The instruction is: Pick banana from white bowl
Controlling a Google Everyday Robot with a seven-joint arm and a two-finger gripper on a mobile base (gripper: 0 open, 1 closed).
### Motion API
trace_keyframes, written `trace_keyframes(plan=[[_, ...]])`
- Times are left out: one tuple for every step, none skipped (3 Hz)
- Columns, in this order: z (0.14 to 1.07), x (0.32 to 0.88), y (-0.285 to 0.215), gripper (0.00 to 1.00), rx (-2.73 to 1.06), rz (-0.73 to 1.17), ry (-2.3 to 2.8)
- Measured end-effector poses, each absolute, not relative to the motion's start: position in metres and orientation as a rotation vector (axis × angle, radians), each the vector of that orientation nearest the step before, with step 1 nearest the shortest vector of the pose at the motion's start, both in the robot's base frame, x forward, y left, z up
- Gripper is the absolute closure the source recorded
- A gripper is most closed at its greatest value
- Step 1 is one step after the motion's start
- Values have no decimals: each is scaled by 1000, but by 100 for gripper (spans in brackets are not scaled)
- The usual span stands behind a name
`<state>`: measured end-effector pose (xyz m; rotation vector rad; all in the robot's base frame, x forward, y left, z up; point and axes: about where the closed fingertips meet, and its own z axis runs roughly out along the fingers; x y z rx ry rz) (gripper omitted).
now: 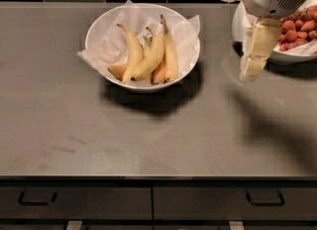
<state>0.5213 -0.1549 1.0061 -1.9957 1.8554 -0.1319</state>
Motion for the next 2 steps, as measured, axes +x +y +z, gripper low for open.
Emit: trace_keyframes(plan=[[1011,547,-133,0,-2075,-143,1724],[1019,569,-103,0,-2160,-140,1575]])
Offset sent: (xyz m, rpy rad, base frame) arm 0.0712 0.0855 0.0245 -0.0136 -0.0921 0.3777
